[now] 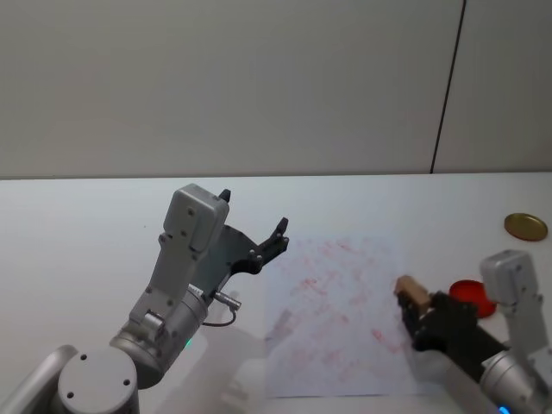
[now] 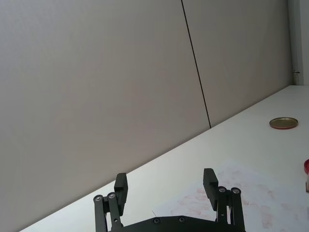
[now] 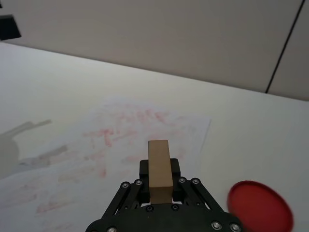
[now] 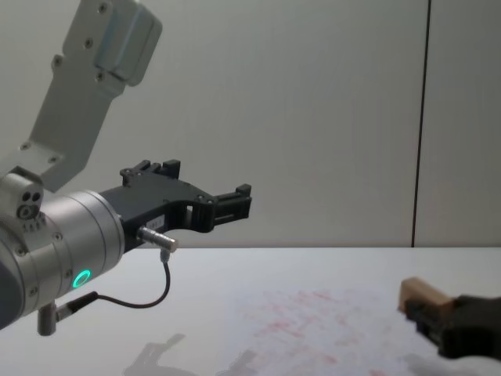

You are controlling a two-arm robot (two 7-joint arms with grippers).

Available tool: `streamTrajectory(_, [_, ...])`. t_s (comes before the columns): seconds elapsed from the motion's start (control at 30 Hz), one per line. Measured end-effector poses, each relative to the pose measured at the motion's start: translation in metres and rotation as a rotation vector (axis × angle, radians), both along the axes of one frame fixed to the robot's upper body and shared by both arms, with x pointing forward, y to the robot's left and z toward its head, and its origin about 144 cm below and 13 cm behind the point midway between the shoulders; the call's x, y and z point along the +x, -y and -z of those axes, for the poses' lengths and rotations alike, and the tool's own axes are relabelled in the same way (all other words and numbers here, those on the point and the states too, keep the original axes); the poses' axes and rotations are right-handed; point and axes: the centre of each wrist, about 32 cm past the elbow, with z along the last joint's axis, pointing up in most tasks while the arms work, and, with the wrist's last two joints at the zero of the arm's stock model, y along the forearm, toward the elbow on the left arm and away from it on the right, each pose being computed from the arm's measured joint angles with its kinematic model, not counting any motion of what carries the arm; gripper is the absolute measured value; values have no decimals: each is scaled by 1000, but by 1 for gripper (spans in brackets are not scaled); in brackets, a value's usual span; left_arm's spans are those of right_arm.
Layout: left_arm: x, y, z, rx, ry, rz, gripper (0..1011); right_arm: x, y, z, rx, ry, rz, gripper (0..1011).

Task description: Use the one hand to pick up the stamp and affix it onto the A4 paper.

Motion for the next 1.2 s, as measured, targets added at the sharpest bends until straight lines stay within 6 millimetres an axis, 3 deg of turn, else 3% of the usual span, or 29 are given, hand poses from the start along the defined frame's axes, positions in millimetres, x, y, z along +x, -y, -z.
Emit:
streamTrajectory(0.47, [0,0,0,0,0,0,993,9,28,-11,-35,34,137,221])
streamTrajectory(1.2, [0,0,0,0,0,0,993,21,50,-1,-71,-39,217,221])
